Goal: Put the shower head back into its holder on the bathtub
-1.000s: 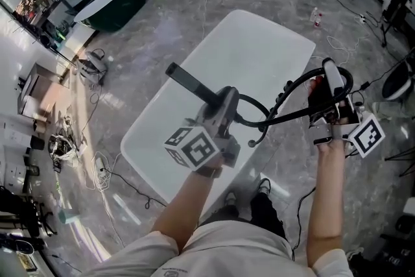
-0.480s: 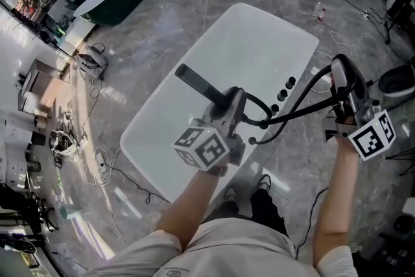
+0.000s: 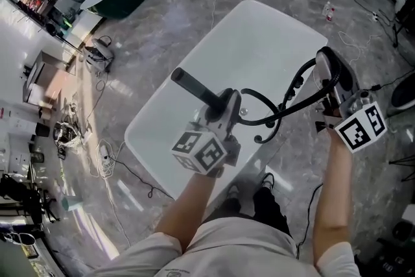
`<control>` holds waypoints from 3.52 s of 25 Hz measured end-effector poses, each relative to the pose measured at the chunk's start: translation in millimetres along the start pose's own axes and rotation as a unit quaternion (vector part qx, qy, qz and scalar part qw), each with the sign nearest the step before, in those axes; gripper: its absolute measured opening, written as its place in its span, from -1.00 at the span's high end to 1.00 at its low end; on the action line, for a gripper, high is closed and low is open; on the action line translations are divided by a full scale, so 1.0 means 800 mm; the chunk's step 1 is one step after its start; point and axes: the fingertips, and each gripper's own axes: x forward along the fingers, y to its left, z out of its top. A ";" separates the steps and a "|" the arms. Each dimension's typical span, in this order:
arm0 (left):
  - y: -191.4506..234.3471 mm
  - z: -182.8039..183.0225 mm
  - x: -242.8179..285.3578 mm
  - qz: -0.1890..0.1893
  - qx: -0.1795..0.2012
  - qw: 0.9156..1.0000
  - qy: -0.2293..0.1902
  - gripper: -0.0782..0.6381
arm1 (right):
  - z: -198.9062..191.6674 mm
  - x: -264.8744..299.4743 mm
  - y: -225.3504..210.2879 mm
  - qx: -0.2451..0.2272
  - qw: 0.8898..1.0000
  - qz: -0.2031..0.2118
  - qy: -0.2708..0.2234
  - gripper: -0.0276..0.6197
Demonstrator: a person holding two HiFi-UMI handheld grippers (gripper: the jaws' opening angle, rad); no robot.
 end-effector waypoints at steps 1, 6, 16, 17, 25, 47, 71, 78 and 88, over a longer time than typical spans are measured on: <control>0.003 -0.001 -0.003 0.001 -0.001 1.000 -0.001 0.58 | 0.003 0.001 0.003 -0.036 0.999 -0.007 0.005 0.70; 0.003 -0.002 0.003 0.002 0.000 1.000 -0.001 0.58 | 0.017 0.017 0.019 -0.176 0.984 -0.027 0.022 0.70; 0.018 -0.016 -0.003 0.040 0.010 0.999 0.007 0.58 | -0.017 0.014 -0.005 -0.231 0.970 -0.052 0.056 0.70; 0.018 -0.018 -0.002 0.041 0.009 0.999 0.006 0.58 | -0.012 0.015 -0.005 -0.261 0.962 -0.057 0.057 0.70; 0.012 -0.027 -0.010 0.054 0.038 0.998 0.012 0.58 | -0.047 0.021 0.025 -0.238 0.969 -0.042 0.058 0.70; 0.023 -0.004 -0.068 0.137 0.046 0.989 -0.040 0.58 | -0.097 0.111 0.073 0.137 0.960 0.234 0.068 0.70; 0.029 0.028 -0.102 0.092 0.110 0.989 -0.027 0.58 | -0.136 -0.051 0.100 0.195 0.977 -0.001 0.090 0.70; 0.032 0.012 -0.107 0.058 0.096 0.994 0.003 0.58 | -0.186 -0.107 0.058 0.037 0.959 -0.142 0.244 0.70; 0.011 0.047 -0.096 0.015 0.087 0.996 -0.025 0.58 | -0.144 -0.107 0.148 0.181 0.943 -0.024 0.279 0.70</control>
